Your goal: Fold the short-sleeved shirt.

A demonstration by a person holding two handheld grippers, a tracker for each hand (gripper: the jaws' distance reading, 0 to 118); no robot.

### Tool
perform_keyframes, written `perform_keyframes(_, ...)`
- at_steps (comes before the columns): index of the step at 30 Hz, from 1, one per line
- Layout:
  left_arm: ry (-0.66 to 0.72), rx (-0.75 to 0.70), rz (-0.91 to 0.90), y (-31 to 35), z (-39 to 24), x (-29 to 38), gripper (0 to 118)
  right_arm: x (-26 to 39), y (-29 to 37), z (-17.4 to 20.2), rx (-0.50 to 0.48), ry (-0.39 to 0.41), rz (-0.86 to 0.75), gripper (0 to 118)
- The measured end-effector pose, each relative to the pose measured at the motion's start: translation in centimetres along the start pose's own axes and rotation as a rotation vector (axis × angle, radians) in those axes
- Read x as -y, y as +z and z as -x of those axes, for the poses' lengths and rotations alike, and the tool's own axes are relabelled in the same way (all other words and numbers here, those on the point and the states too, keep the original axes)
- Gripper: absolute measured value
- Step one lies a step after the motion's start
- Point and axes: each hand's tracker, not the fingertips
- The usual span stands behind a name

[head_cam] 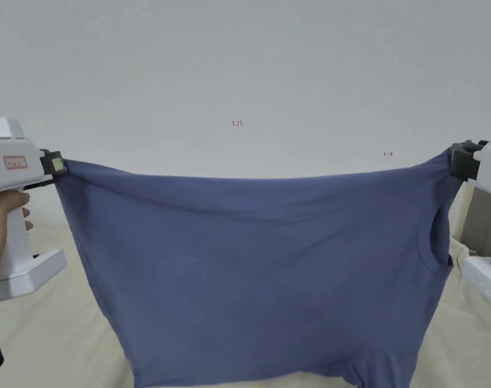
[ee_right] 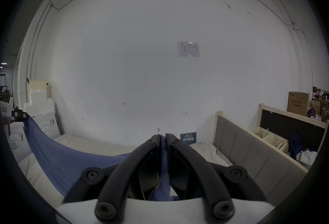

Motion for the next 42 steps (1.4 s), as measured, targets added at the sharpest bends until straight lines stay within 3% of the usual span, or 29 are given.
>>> perform_keyframes(9,-0.058,-0.011,-0.056,-2.9,-1.9,-1.7,1,-3.0,-2.9,-0.1,0.016,0.017,-0.091,4)
perform_keyframes(16,-0.099,-0.02,-0.003,-5.1,-1.7,5.8,1,3.9,-3.4,-0.8,0.032,0.054,0.01,4)
perform_keyframes(20,-0.114,-0.016,0.047,-4.6,-1.3,11.8,1,9.9,-2.8,-1.3,0.034,0.033,0.116,4)
perform_keyframes(26,-0.23,-0.062,0.11,-1.2,0.5,21.8,1,19.4,1.2,-1.4,0.042,0.031,0.244,4)
perform_keyframes(35,-0.187,-0.078,0.327,8.0,4.6,33.4,1,29.0,11.4,-0.5,0.038,0.045,0.401,4)
perform_keyframes(42,-0.135,-0.141,0.462,14.8,7.8,40.4,1,35.0,19.3,-0.9,0.048,-0.002,0.515,4)
